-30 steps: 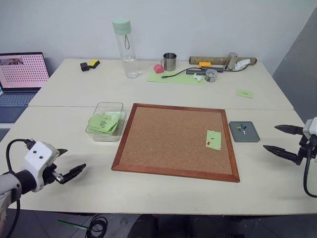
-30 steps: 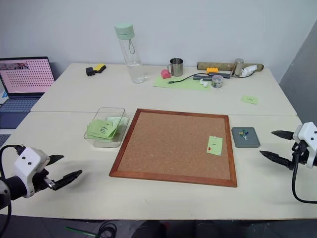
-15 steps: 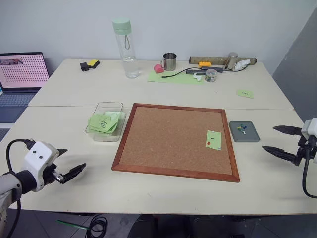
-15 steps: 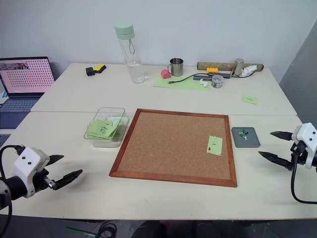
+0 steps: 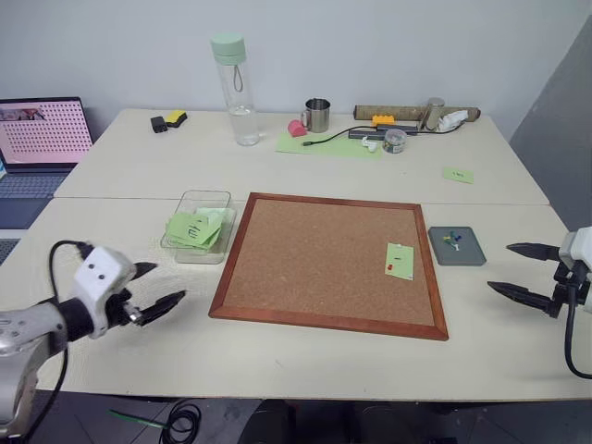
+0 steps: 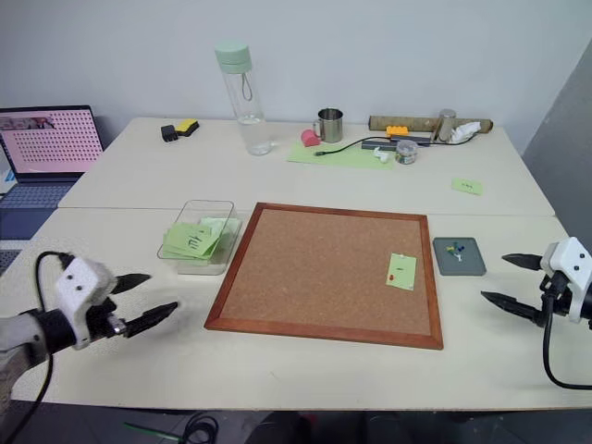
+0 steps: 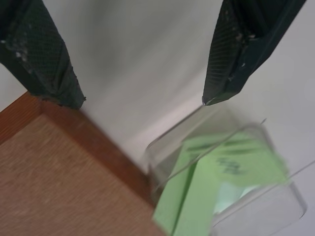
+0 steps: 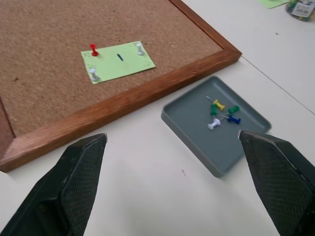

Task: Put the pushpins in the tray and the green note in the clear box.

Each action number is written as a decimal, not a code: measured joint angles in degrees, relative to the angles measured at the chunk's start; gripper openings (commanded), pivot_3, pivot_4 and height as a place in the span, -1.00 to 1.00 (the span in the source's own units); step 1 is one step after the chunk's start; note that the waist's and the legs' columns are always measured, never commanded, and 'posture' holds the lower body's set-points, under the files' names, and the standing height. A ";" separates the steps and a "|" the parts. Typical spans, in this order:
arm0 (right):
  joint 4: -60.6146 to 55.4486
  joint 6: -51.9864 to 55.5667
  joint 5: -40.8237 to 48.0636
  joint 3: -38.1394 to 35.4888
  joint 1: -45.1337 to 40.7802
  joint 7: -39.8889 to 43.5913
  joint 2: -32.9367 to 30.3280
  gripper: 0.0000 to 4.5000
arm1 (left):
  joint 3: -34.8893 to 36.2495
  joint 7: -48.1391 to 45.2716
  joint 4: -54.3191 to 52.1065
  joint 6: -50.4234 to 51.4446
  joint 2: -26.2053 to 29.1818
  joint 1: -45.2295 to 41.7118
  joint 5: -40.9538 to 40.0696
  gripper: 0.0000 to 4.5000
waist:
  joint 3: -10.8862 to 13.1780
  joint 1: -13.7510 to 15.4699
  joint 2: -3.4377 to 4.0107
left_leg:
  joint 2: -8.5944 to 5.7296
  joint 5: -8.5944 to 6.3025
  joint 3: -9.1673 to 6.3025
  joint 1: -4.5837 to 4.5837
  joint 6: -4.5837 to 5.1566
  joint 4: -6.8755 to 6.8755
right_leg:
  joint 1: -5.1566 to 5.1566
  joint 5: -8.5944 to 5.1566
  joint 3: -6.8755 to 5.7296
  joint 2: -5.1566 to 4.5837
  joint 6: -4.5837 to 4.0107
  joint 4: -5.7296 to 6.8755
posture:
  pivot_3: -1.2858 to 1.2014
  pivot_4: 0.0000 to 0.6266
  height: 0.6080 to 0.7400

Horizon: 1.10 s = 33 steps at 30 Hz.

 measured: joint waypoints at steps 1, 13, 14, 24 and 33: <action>-0.84 1.06 0.39 -0.06 0.05 -0.39 0.07 1.00 | -3.19 0.08 -0.50 1.00 -0.12 -3.26 0.09 0.38 | -0.01 0.02 0.02 | -0.01 0.00 0.01 0.02 0.00 0.00 | 0.02 0.00 0.01 0.00 0.00 0.02 | 0.03 -0.52 1.00; -8.90 10.43 0.55 10.01 -8.98 -6.40 5.55 1.00 | -28.02 1.90 7.44 1.56 -20.29 -26.82 4.11 -0.67 | -0.01 -0.31 -0.06 | -0.03 0.01 0.03 0.00 -0.01 0.10 | 0.01 0.01 0.01 0.07 0.02 0.09 | 0.03 -0.52 1.00; -8.90 10.82 -0.55 12.10 -10.57 -7.33 6.09 1.00 | -29.38 2.57 9.36 0.91 -22.83 -28.07 4.58 -0.78 | 0.00 -0.29 -0.07 | -0.05 0.01 0.02 -0.04 -0.01 0.12 | -0.03 0.01 0.01 0.06 0.02 0.10 | 0.03 -0.52 1.00; -1.36 11.84 -6.38 20.72 -20.06 -11.05 12.38 1.00 | -34.38 4.46 28.90 -9.57 -32.38 -32.65 11.43 -0.99 | -0.01 -0.30 -0.09 | -0.06 0.03 0.02 -0.04 -0.04 0.14 | -0.05 0.01 0.02 0.06 0.02 0.10 | 0.03 -0.52 1.00; 10.22 6.37 -11.93 25.86 -28.48 -11.85 18.29 1.00 | -33.83 4.38 35.85 -14.26 -35.01 -34.83 12.59 -0.99 | -0.08 -0.16 -0.08 | -0.07 0.04 0.00 0.02 -0.05 0.16 | -0.01 0.01 0.01 0.04 0.03 0.14 | 0.03 -0.52 1.00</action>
